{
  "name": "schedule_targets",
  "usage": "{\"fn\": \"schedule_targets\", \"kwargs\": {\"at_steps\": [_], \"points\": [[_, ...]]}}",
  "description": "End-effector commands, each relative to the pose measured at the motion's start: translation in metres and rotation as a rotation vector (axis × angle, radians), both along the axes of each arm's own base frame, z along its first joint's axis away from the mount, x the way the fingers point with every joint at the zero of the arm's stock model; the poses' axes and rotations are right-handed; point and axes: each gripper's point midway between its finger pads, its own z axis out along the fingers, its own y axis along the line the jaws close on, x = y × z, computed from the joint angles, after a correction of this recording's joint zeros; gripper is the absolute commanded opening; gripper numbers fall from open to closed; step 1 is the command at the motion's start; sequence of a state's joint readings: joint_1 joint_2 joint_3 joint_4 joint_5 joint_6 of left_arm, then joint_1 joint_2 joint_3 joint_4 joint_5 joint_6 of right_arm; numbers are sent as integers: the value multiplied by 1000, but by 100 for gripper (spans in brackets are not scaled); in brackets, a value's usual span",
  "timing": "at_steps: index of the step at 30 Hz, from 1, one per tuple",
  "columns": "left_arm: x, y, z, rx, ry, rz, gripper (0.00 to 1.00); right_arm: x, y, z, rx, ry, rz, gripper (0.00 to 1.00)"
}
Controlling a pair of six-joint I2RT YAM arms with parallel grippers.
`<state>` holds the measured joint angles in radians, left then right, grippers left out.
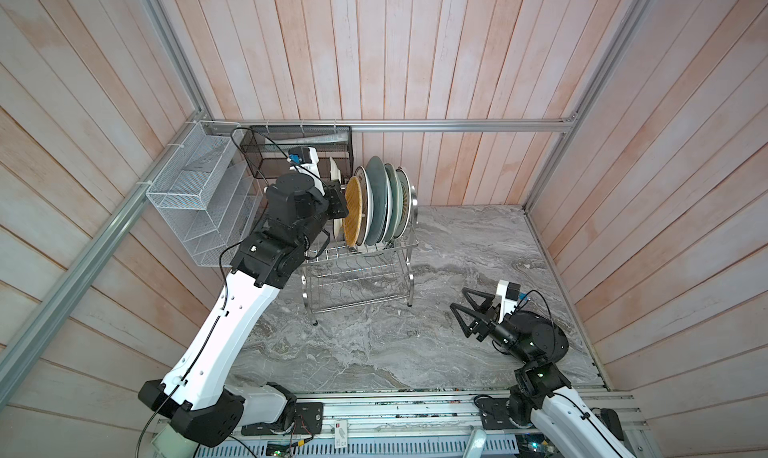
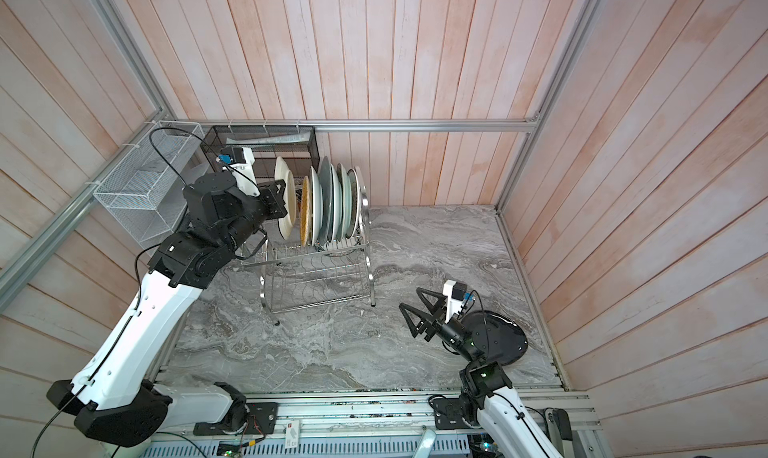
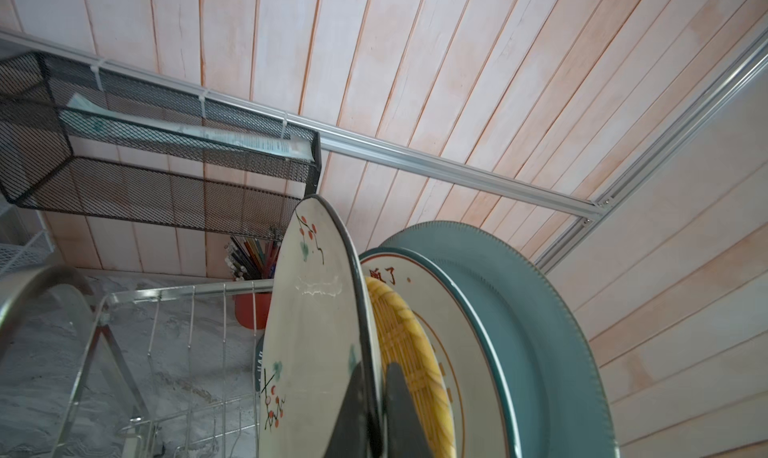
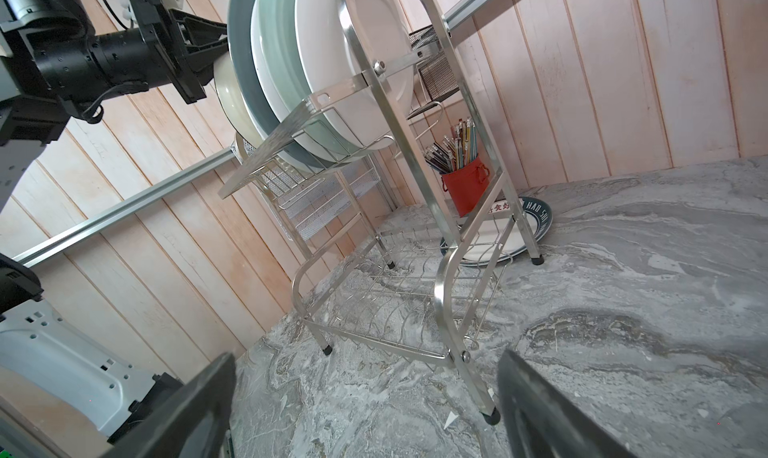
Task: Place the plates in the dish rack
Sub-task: 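Push the cream plate down into the tier slot with the left gripper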
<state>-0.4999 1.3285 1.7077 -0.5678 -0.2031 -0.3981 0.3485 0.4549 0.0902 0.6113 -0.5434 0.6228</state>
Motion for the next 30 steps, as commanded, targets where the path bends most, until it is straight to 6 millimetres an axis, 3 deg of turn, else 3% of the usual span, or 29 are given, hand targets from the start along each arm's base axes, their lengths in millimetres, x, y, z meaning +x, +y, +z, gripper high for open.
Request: {"fn": "schedule_targets", "kwargs": {"at_steps": [1, 19, 30], "points": [[-8, 1, 46, -114, -143, -21, 0, -1, 1, 3, -1, -27, -2, 98], [8, 6, 0, -79, -42, 59, 0, 2, 2, -1, -11, -11, -8, 98], [1, -19, -3, 44, -69, 38, 6, 3, 3, -2, -16, -8, -12, 98]]}}
